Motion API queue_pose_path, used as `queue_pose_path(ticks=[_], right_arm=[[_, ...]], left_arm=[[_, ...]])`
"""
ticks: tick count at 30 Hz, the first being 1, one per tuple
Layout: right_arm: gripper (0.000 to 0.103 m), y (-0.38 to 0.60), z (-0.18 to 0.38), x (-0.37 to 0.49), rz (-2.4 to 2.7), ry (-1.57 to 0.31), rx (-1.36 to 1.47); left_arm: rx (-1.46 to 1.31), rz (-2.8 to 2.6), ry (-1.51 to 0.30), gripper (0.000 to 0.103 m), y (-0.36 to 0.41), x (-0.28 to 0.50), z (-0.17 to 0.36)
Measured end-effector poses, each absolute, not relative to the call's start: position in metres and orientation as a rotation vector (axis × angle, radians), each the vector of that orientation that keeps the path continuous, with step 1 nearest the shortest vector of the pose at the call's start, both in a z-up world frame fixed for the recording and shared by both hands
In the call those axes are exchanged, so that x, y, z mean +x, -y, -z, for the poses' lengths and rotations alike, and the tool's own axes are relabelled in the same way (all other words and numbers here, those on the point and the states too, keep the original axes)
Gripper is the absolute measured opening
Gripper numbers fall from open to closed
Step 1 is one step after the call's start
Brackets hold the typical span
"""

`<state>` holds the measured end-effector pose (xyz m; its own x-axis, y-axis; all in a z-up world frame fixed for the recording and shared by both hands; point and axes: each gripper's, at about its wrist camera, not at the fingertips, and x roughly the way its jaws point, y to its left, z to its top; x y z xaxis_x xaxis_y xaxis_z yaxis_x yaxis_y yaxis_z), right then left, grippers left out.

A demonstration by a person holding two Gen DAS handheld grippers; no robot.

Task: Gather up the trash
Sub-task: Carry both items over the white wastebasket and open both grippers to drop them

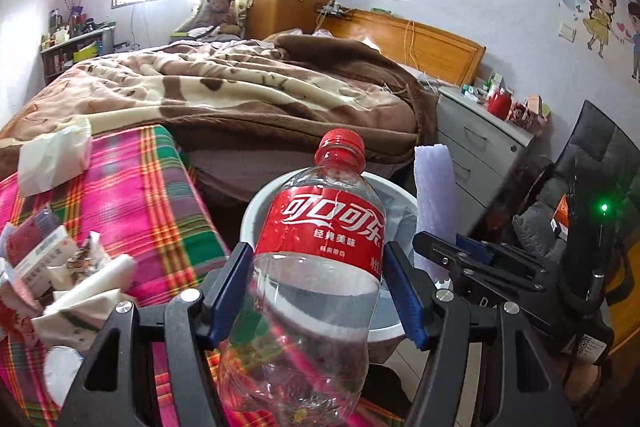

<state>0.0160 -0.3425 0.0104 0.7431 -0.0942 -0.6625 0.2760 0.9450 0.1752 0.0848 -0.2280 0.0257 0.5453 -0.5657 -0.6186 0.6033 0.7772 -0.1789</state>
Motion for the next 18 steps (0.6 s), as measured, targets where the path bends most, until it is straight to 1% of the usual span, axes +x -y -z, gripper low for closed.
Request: queue_pose_path(ticks=[8,14,15,17,18], right_arm=[[0.029,0.359,0.002,0.026,0.246,-0.778,0.269],[0.030,0.366,0.003,0.028,0.269,-0.794,0.276],[0.031,0.366,0.003,0.028,0.273,-0.797,0.277],[0.036,0.368,0.004,0.029,0.276,-0.802,0.276],[0.042,0.369,0.004,0.029,0.280,-0.803,0.275]], left_arm=[[0.084,0.705,-0.761,0.068,0.255,0.096,-0.011],[0.090,0.722,-0.794,0.068,0.266,0.102,-0.003],[0.087,0.724,-0.797,0.069,0.266,0.103,-0.003],[0.086,0.727,-0.787,0.074,0.266,0.102,-0.003],[0.081,0.727,-0.785,0.079,0.265,0.103,-0.004]])
